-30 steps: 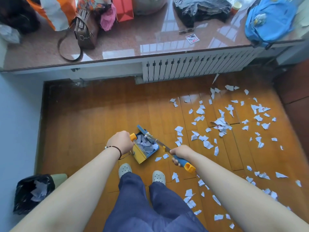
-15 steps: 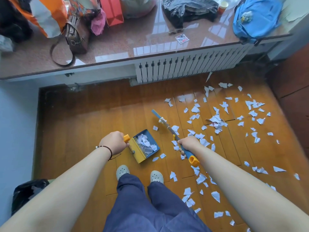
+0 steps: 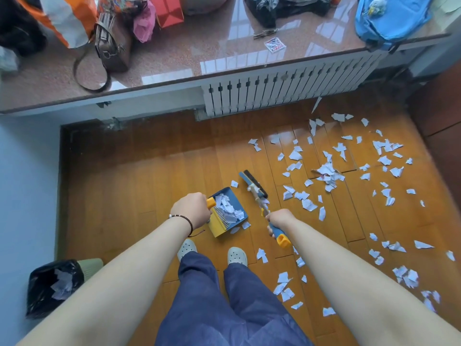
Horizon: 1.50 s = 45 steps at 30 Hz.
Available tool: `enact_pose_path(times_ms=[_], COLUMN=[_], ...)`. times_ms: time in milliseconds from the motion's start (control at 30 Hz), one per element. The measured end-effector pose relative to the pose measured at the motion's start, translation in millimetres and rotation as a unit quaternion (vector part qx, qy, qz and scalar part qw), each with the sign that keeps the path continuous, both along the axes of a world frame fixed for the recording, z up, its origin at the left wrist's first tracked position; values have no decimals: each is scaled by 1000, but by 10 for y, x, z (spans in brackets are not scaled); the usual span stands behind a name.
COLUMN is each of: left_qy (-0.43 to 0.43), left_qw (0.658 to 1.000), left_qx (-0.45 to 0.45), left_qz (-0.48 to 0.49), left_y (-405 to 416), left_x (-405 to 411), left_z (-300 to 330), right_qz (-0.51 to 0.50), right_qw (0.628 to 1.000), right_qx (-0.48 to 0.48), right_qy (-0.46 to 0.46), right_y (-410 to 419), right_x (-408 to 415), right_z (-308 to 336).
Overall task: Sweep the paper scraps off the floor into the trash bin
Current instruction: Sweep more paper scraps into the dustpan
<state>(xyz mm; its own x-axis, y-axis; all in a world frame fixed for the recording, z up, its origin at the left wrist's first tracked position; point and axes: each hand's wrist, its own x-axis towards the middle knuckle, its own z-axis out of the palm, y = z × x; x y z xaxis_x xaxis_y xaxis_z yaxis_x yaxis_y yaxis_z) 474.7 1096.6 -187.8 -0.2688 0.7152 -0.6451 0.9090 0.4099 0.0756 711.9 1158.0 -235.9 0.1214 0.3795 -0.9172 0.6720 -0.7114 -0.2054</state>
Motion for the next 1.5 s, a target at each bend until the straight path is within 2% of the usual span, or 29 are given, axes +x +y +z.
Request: enact_pose_path(times_ms=[100, 200, 600, 733, 933, 1133, 1300, 1500], left_qy=[4, 2, 6, 11, 13, 10, 2, -4], left_qw=[1000, 1000, 994, 992, 994, 993, 993, 991], left_qx=[-1, 4, 5, 2, -4, -1, 0, 13], left_qz=[-2, 7, 107, 122, 113, 120, 120, 131], left_y=[-25, -73, -426, -465, -368, -414, -596, -866], left_x=[-73, -197, -702, -706, -665, -675, -722, -861], left_z=[9, 12, -38, -74, -39, -21, 8, 30], right_qz=[-55, -48, 3, 100, 173, 86, 101, 75], right_qw=[996, 996, 999, 995, 984, 988, 988, 992], right_qx=[-62, -43, 14, 21, -28, -101, -91, -66], right_qy=[39, 57, 29, 1, 33, 82, 75, 77], right_y=[-119, -111, 194, 132, -128, -157, -286, -254], right_x=[-72, -55, -246, -410, -608, -444, -156, -111], right_z=[129, 189, 244, 11, 15, 457, 648, 561])
